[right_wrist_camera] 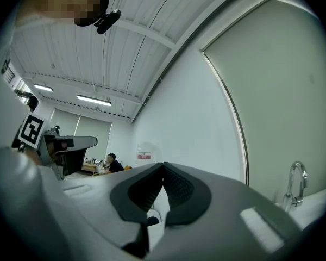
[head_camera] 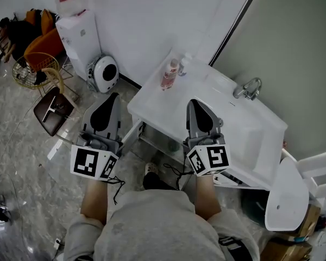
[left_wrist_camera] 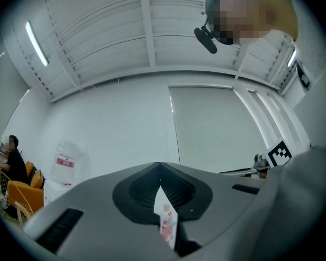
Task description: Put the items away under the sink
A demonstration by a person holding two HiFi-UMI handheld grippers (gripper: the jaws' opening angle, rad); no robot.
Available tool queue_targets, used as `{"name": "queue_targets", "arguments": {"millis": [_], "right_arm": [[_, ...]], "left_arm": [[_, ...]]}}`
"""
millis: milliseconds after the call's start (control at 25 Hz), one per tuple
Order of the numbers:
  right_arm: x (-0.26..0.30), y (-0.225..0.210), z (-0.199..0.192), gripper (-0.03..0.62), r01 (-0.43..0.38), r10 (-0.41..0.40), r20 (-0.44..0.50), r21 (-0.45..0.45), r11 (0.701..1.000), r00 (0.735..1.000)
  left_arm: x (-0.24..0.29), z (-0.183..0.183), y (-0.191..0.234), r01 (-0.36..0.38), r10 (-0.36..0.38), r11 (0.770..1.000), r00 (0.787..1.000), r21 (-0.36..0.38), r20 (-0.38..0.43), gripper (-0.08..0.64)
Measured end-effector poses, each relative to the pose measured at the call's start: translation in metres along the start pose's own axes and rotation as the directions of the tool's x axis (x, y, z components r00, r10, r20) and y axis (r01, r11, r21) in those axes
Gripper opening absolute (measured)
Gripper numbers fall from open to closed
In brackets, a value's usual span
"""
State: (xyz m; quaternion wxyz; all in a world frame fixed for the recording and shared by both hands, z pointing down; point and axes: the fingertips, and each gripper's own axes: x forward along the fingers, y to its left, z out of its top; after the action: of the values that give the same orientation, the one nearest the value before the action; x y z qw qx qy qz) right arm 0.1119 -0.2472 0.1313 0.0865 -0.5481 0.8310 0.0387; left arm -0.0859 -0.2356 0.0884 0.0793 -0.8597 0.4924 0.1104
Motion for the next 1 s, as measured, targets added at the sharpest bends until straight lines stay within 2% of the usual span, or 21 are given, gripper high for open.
{"name": "queue_targets", "arguments": {"millis": [520, 760, 1000], "right_arm": [[0.100, -0.060, -0.023, 0.011, -0.084, 0.084, -0.030, 0.005, 0.996, 0.996], [0.133, -0.077, -0.071, 0.012, -0.110, 0.113, -0.126, 0.030, 0.993, 0.985], [0.155, -0.090, -0.135, 0.014, -0.132, 0.144, -0.249, 0.066, 0.989, 0.958]], "left_arm": [[0.085, -0.027, 0.032, -0.080, 0.081, 0.997, 0.997, 0.018, -0.014, 0.008], [0.101, -0.047, 0.043, -0.117, 0.118, 0.993, 0.992, 0.023, -0.049, 0.008], [0.112, -0.070, 0.055, -0.160, 0.161, 0.987, 0.982, 0.019, -0.095, 0.008]]}}
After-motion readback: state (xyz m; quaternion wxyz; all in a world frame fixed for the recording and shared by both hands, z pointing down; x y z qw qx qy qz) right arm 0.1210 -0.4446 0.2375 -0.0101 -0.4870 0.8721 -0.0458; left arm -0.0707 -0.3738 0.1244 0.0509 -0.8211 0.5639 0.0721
